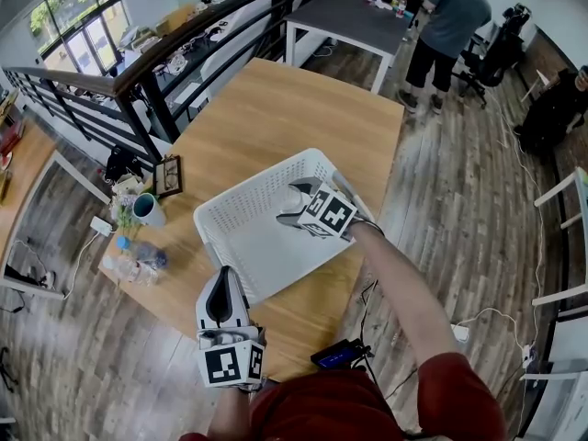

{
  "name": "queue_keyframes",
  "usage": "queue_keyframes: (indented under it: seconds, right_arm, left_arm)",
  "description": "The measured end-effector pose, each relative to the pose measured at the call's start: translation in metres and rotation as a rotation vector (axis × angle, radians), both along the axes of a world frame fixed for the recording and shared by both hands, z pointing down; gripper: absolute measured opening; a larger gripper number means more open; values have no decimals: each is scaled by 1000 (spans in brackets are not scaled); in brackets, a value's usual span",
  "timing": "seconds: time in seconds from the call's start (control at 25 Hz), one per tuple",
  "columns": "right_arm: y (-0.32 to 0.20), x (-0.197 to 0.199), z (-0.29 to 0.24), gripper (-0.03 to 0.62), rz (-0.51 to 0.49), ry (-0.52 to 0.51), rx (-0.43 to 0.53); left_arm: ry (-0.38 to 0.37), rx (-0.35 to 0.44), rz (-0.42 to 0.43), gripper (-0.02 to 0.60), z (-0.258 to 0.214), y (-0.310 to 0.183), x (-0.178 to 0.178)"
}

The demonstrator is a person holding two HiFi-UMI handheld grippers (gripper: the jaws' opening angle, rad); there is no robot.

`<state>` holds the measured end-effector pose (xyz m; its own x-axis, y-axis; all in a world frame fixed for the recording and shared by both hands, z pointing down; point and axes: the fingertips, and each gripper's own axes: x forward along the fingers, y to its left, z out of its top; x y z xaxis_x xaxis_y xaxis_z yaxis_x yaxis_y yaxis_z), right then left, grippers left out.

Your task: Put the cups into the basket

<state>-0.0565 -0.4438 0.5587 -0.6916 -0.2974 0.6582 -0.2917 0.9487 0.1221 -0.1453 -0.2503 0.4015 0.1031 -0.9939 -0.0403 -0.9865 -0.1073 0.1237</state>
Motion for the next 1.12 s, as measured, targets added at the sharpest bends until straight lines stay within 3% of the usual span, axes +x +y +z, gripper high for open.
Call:
queue_keyframes:
  seconds: [0.68,1.12]
  right_arm:
    - [-7,8,3,354,44,98,-47]
    - [-4,5,3,354,26,109,-14]
  left_arm:
    - [-1,1,12,0,-1,1,4]
    - [0,3,12,0,-2,1,4]
